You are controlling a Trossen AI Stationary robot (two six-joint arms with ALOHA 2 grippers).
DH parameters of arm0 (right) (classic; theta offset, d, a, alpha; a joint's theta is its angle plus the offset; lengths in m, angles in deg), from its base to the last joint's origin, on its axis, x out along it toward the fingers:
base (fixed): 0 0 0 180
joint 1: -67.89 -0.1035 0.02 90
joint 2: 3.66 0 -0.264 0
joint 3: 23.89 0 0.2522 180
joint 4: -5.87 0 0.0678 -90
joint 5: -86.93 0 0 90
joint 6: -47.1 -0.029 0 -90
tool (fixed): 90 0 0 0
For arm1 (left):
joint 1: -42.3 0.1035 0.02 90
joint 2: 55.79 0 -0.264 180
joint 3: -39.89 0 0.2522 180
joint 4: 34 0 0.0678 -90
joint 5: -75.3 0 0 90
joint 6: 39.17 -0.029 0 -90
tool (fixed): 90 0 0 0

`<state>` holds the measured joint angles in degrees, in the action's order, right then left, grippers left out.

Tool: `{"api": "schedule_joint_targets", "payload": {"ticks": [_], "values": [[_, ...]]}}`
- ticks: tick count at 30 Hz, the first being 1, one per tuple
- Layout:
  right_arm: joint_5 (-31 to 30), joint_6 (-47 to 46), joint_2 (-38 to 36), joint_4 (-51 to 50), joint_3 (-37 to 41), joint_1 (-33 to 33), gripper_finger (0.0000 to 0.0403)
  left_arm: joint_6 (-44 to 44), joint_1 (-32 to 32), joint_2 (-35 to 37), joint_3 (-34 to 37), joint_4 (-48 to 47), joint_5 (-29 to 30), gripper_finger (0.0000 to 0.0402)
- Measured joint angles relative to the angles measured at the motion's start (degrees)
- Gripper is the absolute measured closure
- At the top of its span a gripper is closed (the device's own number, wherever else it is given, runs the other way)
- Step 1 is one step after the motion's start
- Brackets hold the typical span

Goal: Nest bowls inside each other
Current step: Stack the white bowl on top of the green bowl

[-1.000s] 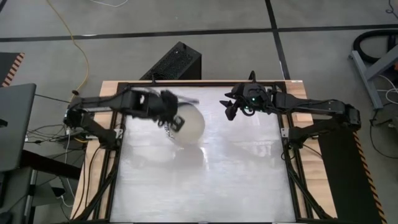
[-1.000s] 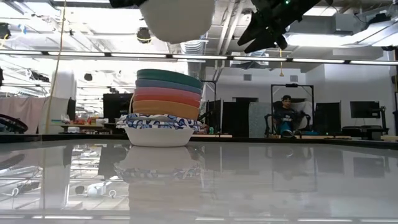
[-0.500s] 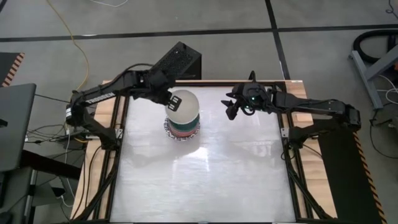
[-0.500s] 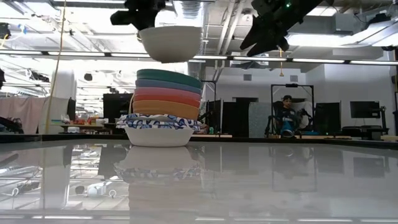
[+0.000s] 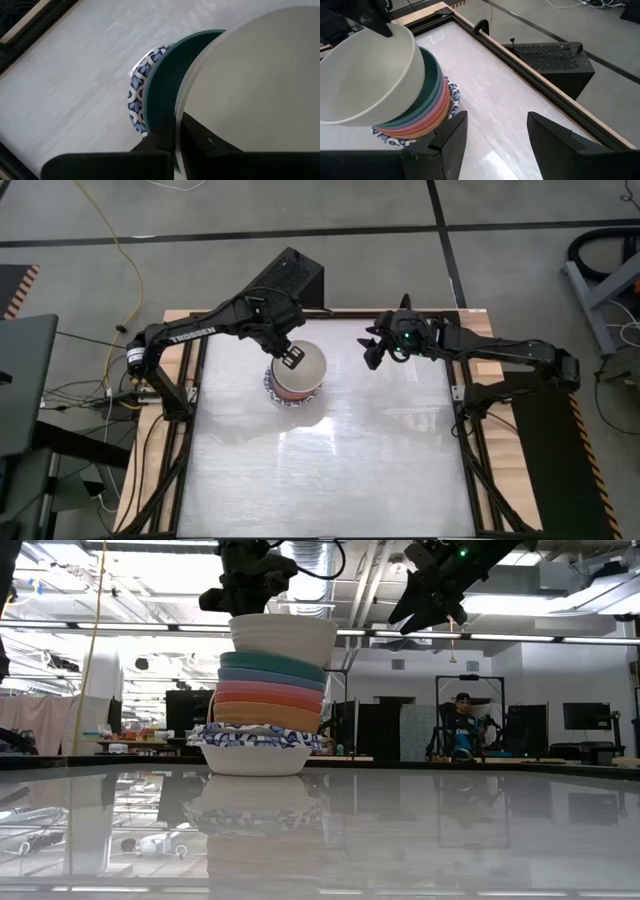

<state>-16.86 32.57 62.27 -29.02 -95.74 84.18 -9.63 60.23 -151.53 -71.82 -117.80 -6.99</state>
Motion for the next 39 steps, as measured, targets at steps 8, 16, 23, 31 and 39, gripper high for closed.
{"api": "schedule_joint_targets", "payload": {"ticks": [8, 16, 23, 31, 39], "values": [[0.16, 0.00, 0.00, -1.27, 0.00, 0.00, 0.0175, -0.77, 0.72, -0.03, 0.00, -3.19, 0.54, 0.0401], [0.18, 0.00, 0.00, -1.16, 0.00, -0.02, 0.0175, -4.80, 1.03, -0.03, 0.00, -2.28, 1.17, 0.0400], [0.22, 0.01, 0.00, -1.18, 0.00, -0.01, 0.0175, -8.47, 0.98, 0.00, 0.00, -2.34, 1.28, 0.0344], [0.24, 1.44, 0.00, -1.16, 0.00, 0.00, 0.0175, -9.63, 1.01, 0.00, 0.00, -2.34, 1.59, 0.0258], [0.34, 1.66, 0.00, -1.19, 0.00, 0.00, 0.0175, -9.01, 1.03, 0.14, -2.41, -3.09, 3.84, 0.0233]]}}
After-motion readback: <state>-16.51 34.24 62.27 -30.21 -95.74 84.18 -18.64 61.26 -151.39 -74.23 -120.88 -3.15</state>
